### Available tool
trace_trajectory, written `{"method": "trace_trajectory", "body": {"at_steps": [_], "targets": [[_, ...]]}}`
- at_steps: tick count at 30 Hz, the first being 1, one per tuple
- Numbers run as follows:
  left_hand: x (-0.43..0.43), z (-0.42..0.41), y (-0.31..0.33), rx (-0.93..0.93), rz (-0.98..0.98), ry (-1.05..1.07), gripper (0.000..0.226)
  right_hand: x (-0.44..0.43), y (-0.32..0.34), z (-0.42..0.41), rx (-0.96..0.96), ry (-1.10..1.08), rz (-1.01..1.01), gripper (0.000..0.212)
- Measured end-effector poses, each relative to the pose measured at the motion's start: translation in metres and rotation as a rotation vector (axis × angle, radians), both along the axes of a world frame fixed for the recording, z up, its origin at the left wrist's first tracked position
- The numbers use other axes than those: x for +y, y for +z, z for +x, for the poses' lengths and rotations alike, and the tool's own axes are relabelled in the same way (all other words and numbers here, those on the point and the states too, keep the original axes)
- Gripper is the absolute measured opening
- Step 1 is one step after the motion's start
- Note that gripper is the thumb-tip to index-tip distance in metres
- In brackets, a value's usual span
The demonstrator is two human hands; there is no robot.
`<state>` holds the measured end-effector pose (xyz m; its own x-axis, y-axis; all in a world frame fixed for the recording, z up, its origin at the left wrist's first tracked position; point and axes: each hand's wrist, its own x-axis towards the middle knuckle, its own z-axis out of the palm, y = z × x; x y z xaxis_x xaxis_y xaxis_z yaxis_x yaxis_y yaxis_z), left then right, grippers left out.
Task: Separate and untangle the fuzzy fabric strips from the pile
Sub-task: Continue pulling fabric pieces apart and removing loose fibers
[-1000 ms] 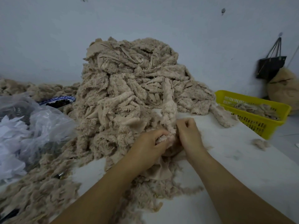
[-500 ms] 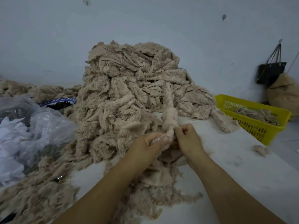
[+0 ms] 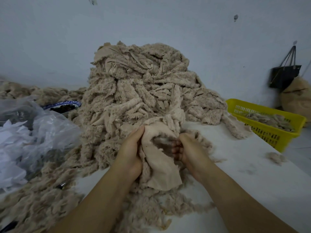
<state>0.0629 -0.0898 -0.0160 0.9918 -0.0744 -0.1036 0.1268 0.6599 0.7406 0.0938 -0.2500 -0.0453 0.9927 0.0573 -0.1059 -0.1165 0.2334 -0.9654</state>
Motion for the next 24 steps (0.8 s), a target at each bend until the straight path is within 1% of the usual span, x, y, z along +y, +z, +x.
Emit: {"method": "trace_trajectory", "body": {"at_steps": [3,4,5,6,8,11,13,14,16,18,20,21,22,23,24], "targets": [[0.002,0.000,0.001,-0.023,-0.152,-0.101,0.025,0.002,0.000,-0.003,-0.057,0.042,-0.130,0.020],[0.002,0.001,-0.001,-0.004,-0.183,-0.093,0.021,0.002,-0.001,-0.004,-0.065,0.044,-0.155,0.021],[0.002,0.003,-0.002,0.026,-0.169,-0.070,0.015,0.003,0.000,-0.005,-0.076,0.036,-0.175,0.022],[0.000,0.006,-0.004,0.064,-0.115,-0.051,0.014,0.003,0.000,-0.005,-0.091,0.028,-0.194,0.022],[-0.002,0.011,-0.006,0.124,0.023,-0.044,0.026,0.003,0.000,-0.008,-0.128,0.035,-0.258,0.023],[-0.005,0.013,-0.002,0.065,0.207,-0.042,0.033,0.006,-0.003,-0.013,-0.207,0.089,-0.376,0.026],[-0.005,0.012,-0.001,0.016,0.345,-0.049,0.048,0.009,-0.003,-0.014,-0.227,0.087,-0.395,0.027],[-0.005,0.011,-0.001,0.006,0.414,-0.049,0.050,0.009,-0.002,-0.014,-0.228,0.077,-0.389,0.026],[-0.005,0.012,-0.004,0.029,0.462,-0.058,0.040,0.008,-0.001,-0.014,-0.225,0.065,-0.389,0.026],[-0.006,0.014,-0.007,0.120,0.384,-0.071,0.020,0.006,-0.002,-0.014,-0.215,0.057,-0.409,0.025],[-0.005,0.017,-0.008,0.187,0.320,-0.024,0.019,0.005,-0.005,-0.013,-0.230,0.057,-0.448,0.024],[-0.004,0.018,-0.009,0.190,0.334,0.012,0.018,0.005,-0.006,-0.013,-0.244,0.056,-0.470,0.024],[-0.003,0.018,-0.010,0.173,0.406,0.056,0.017,0.005,-0.007,-0.013,-0.257,0.051,-0.489,0.025],[-0.003,0.017,-0.011,0.134,0.530,0.105,0.017,0.006,-0.006,-0.013,-0.272,0.037,-0.500,0.027],[-0.004,0.014,-0.011,0.077,0.695,0.156,0.019,0.007,-0.006,-0.012,-0.286,0.019,-0.507,0.031]]}}
